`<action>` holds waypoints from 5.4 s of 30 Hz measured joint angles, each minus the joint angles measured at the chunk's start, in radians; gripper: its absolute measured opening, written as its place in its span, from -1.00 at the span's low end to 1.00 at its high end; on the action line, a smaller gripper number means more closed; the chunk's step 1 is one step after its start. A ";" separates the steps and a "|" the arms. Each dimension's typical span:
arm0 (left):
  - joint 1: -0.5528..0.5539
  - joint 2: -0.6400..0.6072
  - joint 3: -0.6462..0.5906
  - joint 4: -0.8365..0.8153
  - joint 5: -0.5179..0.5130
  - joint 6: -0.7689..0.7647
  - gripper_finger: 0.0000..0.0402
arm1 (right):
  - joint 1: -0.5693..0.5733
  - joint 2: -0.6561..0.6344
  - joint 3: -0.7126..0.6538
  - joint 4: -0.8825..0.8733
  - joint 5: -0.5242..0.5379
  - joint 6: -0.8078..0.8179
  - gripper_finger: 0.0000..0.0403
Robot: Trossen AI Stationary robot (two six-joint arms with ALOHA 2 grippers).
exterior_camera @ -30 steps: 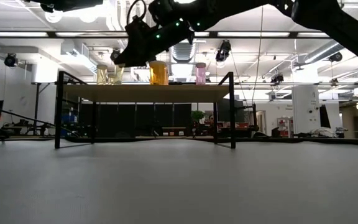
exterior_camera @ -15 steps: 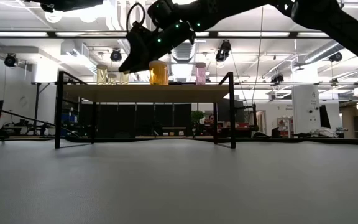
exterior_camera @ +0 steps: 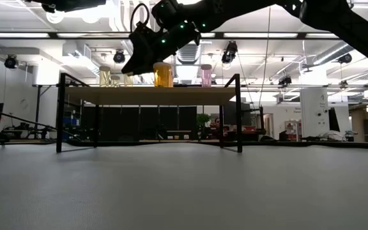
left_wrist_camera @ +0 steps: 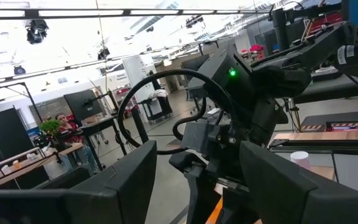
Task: Pick and place medicine bottles onto shelf by color
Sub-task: Put the yellow pill bottle on the shelf aligned with the yellow pill bottle
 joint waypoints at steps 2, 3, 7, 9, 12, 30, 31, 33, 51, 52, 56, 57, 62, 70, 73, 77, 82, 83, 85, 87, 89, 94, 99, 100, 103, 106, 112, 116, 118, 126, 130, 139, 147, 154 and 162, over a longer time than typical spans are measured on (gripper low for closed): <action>0.000 0.000 0.000 0.000 0.000 0.000 0.07 | 0.000 0.000 0.000 0.000 0.000 0.000 -0.23; 0.000 0.000 0.000 0.000 0.000 0.000 0.07 | 0.000 0.000 0.000 0.001 0.000 0.000 -0.20; 0.000 0.001 0.000 0.000 0.000 0.000 0.07 | 0.000 0.000 0.002 0.000 0.000 0.000 -0.11; 0.000 0.000 0.000 0.000 0.000 0.000 0.07 | 0.000 -0.001 0.010 -0.003 0.000 0.000 -0.07; 0.000 0.001 0.000 0.000 0.000 0.000 0.07 | 0.001 -0.016 0.028 -0.023 0.000 -0.001 -0.05; 0.002 0.142 0.085 -0.158 0.251 -0.178 0.02 | 0.201 -0.470 -0.318 -0.489 0.123 -0.012 -0.29; 0.002 0.156 0.103 -0.194 0.303 -0.202 0.00 | 0.223 -0.510 -0.380 -0.457 0.123 -0.002 -0.32; 0.002 0.183 0.140 -0.277 0.392 -0.251 -0.06 | 0.261 -0.585 -0.506 -0.399 0.122 0.006 -0.36; 0.295 0.545 0.649 -1.029 0.479 -0.552 -0.98 | 0.365 -1.070 -1.218 0.178 0.131 -0.044 -0.53; 0.326 0.573 0.679 -1.078 0.488 -0.553 -0.99 | 0.365 -1.086 -1.242 0.207 0.131 -0.046 -0.52; 0.417 0.666 0.758 -1.219 0.499 -0.551 -1.00 | 0.365 -1.134 -1.323 0.306 0.131 -0.046 -0.52; 0.437 0.685 0.772 -1.238 0.501 -0.551 -1.00 | 0.365 -1.140 -1.340 0.317 0.131 -0.046 -0.52; 0.500 0.752 0.820 -1.257 0.502 -0.518 -1.00 | 0.365 -1.162 -1.383 0.344 0.131 -0.046 -0.55; 0.513 0.779 0.819 -1.265 0.495 -0.516 -1.00 | 0.365 -1.154 -1.392 0.343 0.131 -0.049 -0.59; 0.513 0.782 0.819 -1.263 0.494 -0.517 -1.00 | 0.365 -1.147 -1.394 0.343 0.131 -0.056 -0.61; 0.514 0.783 0.814 -1.262 0.480 -0.518 -1.00 | 0.365 -1.139 -1.395 0.345 0.131 -0.057 -0.61; 0.518 0.783 0.781 -1.257 0.464 -0.516 -1.00 | 0.365 -1.139 -1.396 0.344 0.130 -0.055 -0.61; 0.518 0.783 0.772 -1.252 0.461 -0.516 -1.00 | 0.365 -1.139 -1.396 0.344 0.130 -0.056 -0.62; 0.518 0.780 0.757 -1.243 0.454 -0.517 -1.00 | 0.365 -1.139 -1.396 0.346 0.130 -0.058 -0.63; 0.518 0.779 0.751 -1.243 0.443 -0.521 -1.00 | 0.365 -1.139 -1.396 0.347 0.131 -0.063 -0.64; 0.518 0.779 0.751 -1.245 0.436 -0.523 -1.00 | 0.365 -1.139 -1.396 0.346 0.130 -0.063 -0.64; 0.519 0.777 0.752 -1.252 0.428 -0.522 -1.00 | 0.365 -1.139 -1.396 0.346 0.130 -0.063 -0.62; 0.519 0.772 0.751 -1.264 0.407 -0.520 -1.00 | 0.365 -1.139 -1.396 0.346 0.130 -0.062 -0.65; 0.519 0.771 0.751 -1.267 0.407 -0.520 -1.00 | 0.365 -1.139 -1.396 0.346 0.130 -0.062 -0.65; 0.519 0.767 0.750 -1.276 0.407 -0.520 -1.00 | 0.365 -1.139 -1.396 0.346 0.130 -0.062 -0.66; 0.519 0.764 0.750 -1.289 0.392 -0.519 -1.00 | 0.365 -1.139 -1.396 0.346 0.130 -0.061 -0.66; 0.519 0.752 0.768 -1.264 0.393 -0.521 -1.00 | 0.365 -1.139 -1.396 0.346 0.130 -0.055 -0.66; 0.520 0.747 0.777 -1.257 0.389 -0.522 -1.00 | 0.365 -1.139 -1.396 0.346 0.130 -0.055 -0.66; 0.519 0.751 0.763 -1.258 0.389 -0.522 -1.00 | 0.365 -1.139 -1.396 0.346 0.130 -0.055 -0.66; 0.520 0.773 0.742 -1.252 0.363 -0.525 -1.00 | 0.365 -1.139 -1.396 0.345 0.130 -0.054 -0.66; 0.520 0.768 0.742 -1.267 0.355 -0.525 -1.00 | 0.365 -1.139 -1.396 0.343 0.130 -0.047 -0.66; 0.520 0.752 0.742 -1.332 0.347 -0.554 -1.00 | 0.365 -1.139 -1.398 0.344 0.130 -0.051 -0.66; 0.520 0.737 0.746 -1.371 0.331 -0.578 -1.00 | 0.364 -1.139 -1.398 0.344 0.130 -0.053 -0.66; 0.520 0.733 0.747 -1.404 0.324 -0.603 -1.00 | 0.365 -1.139 -1.398 0.344 0.130 -0.053 -0.66; 0.520 0.733 0.748 -1.397 0.325 -0.603 -1.00 | 0.365 -1.139 -1.398 0.344 0.130 -0.047 -0.66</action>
